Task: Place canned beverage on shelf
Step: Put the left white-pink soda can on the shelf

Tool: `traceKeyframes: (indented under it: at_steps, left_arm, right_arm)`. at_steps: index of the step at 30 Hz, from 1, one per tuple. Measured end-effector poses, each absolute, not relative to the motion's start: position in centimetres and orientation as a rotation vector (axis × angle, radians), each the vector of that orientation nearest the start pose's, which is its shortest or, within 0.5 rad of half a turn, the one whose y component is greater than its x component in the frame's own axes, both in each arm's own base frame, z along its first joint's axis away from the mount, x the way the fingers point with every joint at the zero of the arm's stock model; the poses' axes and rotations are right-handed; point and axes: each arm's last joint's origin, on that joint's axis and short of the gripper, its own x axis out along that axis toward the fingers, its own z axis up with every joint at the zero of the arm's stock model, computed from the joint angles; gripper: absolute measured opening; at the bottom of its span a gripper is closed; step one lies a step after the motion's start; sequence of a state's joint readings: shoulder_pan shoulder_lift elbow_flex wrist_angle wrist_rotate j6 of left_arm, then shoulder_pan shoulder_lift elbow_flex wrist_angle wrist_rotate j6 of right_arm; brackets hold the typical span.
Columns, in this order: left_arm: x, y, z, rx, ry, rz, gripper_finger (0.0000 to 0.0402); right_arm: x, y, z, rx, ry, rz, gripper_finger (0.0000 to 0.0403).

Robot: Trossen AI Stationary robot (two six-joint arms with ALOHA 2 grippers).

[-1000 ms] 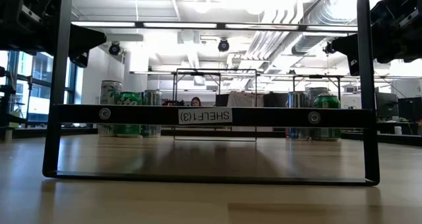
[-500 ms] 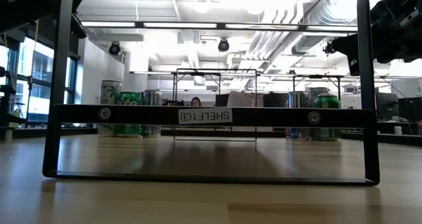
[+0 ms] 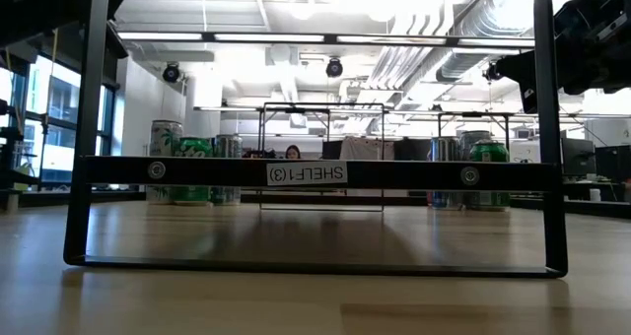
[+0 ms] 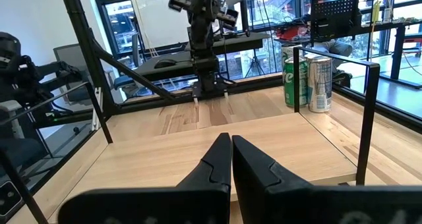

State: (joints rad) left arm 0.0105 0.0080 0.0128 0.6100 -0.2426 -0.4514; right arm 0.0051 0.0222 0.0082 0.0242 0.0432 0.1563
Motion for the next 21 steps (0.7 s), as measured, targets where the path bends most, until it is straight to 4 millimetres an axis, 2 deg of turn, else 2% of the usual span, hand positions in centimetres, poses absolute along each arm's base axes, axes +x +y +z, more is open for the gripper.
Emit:
traceKeyframes:
  at_steps: [3, 7, 10, 14, 21]
  left_arm:
    - [7.8, 0.9, 23.3, -0.553, -0.684, 0.134, 0.0002]
    - [8.5, 0.9, 26.5, -0.544, -0.627, 0.147, 0.0019]
    - [9.7, 0.9, 29.4, -0.481, -0.488, 0.198, 0.0043]
    - [11.2, 1.5, 33.4, -0.384, -0.284, 0.358, 0.0084]
    - [12.0, 3.5, 39.5, -0.239, 0.065, 0.654, 0.0187]
  right_arm:
    - [9.9, -0.1, 16.7, 0.156, -0.014, -0.038, 0.0]
    - [9.9, -0.1, 16.7, 0.156, -0.013, -0.038, 0.0]
    - [9.9, -0.1, 16.7, 0.156, -0.013, -0.038, 0.0]
    - [9.9, -0.1, 16.7, 0.156, -0.014, -0.038, 0.0]
    - [9.9, -0.1, 16.7, 0.156, -0.014, -0.039, 0.0]
